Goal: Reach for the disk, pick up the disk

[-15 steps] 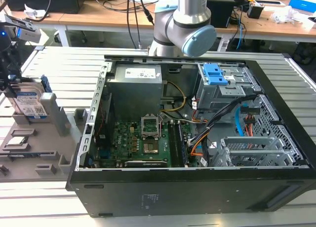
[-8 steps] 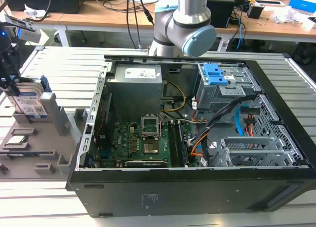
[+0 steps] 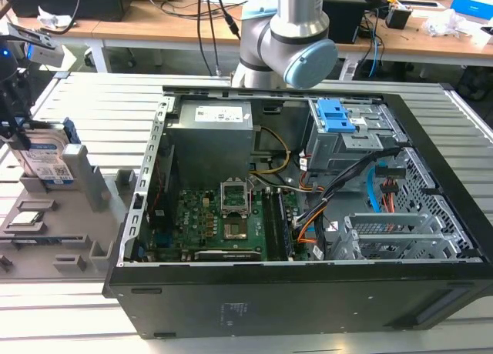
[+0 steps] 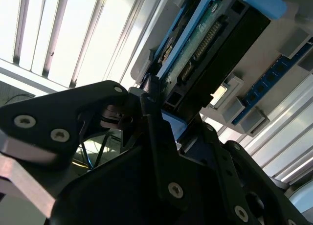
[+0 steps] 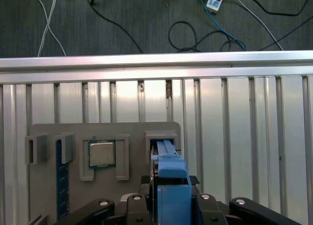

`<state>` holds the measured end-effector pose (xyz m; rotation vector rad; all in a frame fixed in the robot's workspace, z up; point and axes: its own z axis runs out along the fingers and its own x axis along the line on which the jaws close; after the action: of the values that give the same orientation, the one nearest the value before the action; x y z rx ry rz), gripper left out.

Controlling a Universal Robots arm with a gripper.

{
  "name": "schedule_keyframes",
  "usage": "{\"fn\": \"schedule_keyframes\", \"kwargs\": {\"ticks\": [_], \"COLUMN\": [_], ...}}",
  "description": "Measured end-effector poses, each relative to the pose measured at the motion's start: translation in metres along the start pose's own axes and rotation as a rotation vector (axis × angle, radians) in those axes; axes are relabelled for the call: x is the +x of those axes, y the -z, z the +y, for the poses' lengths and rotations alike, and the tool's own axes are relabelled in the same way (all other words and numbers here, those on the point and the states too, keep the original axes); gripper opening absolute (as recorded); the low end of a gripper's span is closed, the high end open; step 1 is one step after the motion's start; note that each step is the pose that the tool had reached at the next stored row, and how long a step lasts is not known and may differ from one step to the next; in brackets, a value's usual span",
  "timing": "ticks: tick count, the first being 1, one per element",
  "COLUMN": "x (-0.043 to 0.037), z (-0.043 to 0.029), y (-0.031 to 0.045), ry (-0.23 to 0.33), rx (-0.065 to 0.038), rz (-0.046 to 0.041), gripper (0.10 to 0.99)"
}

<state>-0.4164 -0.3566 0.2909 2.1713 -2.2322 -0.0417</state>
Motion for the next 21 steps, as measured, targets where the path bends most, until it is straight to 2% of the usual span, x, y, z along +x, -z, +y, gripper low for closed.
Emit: {"fn": "schedule_keyframes", "kwargs": {"ticks": [6,8,21], "x": [0.0000,0.0000,-0.0002], "z": [0.0001,0.0003,0.0010], "y": [0.0022,0.0072,0.0256], "ry": [0.000,0.000,0.000], "rx": [0.000,0.000,0.000], "rz": [-0.0002,-0.0001,-0.0001], "gripper": [0.369,0.369,0.369]}}
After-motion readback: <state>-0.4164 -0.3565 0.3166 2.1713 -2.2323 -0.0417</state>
